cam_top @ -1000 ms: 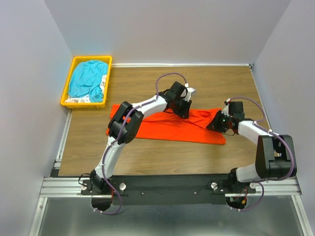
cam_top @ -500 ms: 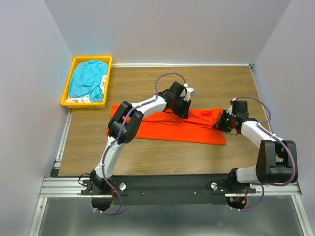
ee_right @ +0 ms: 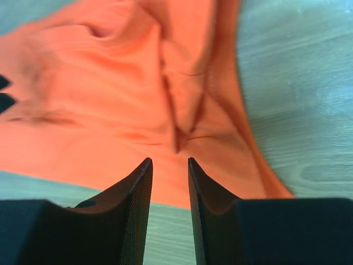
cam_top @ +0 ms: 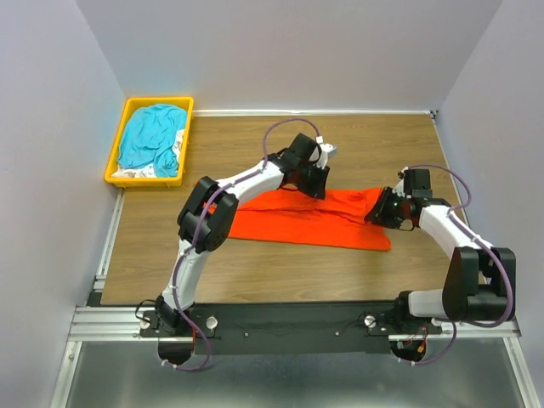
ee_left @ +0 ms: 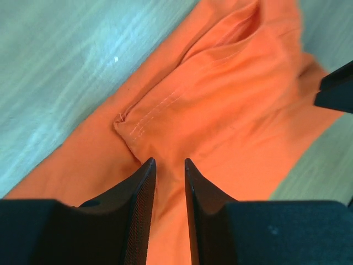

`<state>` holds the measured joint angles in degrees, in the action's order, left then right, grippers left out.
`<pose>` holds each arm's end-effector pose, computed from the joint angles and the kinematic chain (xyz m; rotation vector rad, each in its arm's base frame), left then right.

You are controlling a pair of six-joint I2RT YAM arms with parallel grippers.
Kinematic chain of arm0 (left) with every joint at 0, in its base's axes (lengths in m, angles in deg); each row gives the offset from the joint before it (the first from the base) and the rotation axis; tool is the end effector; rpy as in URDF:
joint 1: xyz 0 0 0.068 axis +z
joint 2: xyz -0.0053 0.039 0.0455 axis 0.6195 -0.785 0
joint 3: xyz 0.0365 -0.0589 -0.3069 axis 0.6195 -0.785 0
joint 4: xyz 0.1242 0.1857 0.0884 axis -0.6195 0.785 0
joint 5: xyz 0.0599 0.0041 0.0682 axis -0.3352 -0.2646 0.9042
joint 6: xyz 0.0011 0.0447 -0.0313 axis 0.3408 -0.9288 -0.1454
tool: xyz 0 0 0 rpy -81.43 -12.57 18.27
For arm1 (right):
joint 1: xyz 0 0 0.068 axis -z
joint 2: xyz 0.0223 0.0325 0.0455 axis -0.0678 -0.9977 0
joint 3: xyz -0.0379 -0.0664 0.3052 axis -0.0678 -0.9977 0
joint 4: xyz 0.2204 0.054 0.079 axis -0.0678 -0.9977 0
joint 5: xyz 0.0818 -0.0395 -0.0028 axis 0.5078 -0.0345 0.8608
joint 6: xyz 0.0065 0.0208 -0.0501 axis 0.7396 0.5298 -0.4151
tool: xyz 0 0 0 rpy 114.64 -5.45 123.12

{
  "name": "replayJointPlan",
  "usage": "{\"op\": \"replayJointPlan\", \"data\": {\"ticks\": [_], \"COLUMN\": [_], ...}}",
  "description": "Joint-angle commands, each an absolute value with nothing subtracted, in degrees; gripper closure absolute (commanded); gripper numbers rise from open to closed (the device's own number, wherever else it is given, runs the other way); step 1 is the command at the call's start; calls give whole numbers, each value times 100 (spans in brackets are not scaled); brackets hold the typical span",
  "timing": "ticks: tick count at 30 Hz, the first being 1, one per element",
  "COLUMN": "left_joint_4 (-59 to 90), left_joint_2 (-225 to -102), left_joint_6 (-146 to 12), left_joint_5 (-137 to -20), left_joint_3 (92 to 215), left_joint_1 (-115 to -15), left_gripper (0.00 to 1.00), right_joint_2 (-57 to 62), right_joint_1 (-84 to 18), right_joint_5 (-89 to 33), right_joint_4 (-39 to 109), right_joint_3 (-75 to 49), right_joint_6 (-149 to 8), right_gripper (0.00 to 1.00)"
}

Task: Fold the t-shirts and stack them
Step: Fold the tshirt

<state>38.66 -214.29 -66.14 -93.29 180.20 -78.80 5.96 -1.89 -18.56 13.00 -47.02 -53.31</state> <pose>0.3689 -0.3343 0.2375 0.7986 2.3842 -0.8964 0.2271 0.0027 0.2380 0.4775 2.5708 0.5175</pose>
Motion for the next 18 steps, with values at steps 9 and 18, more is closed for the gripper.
{"op": "replayJointPlan", "data": {"ticks": [9, 18], "left_joint_4": [4156, 3610], "left_joint_2": [-19858, -19752], "left_joint_6": [-6988, -7006], "left_joint_5": [-8143, -7378], "left_joint_3": [16872, 15350], "left_joint_1": [-7090, -6562], "left_gripper": [62, 62], "right_joint_2": [819, 284], "right_joint_1": [-142, -134], "right_joint_5": [-1918, -2646], "right_joint_4": [944, 1541], "right_joint_3": [-5076, -5173], "right_joint_6": [-4546, -4493], "right_gripper": [60, 57]}}
